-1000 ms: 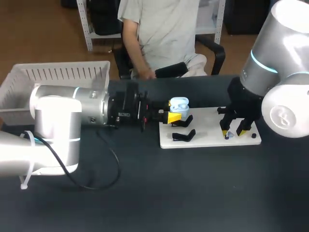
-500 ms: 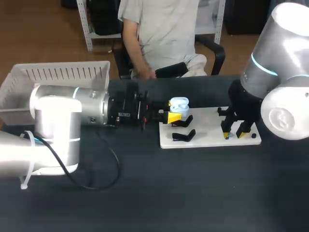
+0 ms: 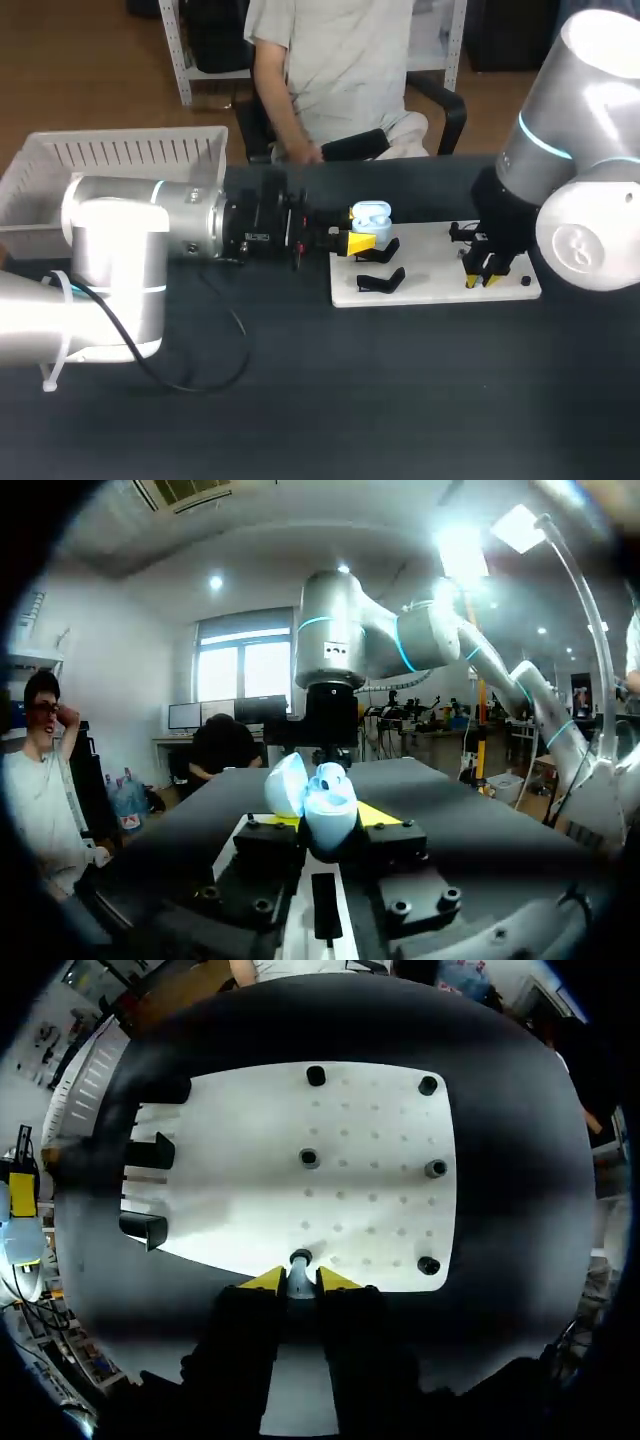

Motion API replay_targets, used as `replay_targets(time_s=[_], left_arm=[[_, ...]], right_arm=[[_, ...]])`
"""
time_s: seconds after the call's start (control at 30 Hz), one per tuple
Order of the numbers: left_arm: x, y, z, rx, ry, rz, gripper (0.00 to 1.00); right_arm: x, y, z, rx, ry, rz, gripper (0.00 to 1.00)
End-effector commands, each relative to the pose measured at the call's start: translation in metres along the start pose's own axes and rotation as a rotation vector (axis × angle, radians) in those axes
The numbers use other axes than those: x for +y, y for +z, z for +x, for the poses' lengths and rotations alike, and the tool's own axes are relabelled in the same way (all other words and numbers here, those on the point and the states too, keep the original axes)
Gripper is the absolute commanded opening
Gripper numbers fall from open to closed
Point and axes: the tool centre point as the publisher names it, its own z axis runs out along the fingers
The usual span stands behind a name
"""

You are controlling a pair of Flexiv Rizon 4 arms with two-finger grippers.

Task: Pick up each earbud case from the left stands, insert the matching earbuds, close the lid, and place the case in the box.

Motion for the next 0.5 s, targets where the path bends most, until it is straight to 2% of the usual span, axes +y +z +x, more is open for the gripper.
replay_targets(time_s=[0.03, 0.2, 0.5], left_arm=[[0.000, 0.001, 0.000, 0.002, 0.000, -0.001, 0.00], [0.000, 0.001, 0.000, 0.002, 0.000, -0.001, 0.00], [0.000, 0.001, 0.000, 0.002, 0.000, -0.001, 0.00]], right_arm=[[0.001, -0.001, -0.001, -0.001, 0.000, 0.006, 0.00], [0.002, -0.007, 0.000, -0.005, 0.001, 0.019, 0.00], [0.006, -0.034, 0.009, -0.030, -0.005, 0.042, 0.00]])
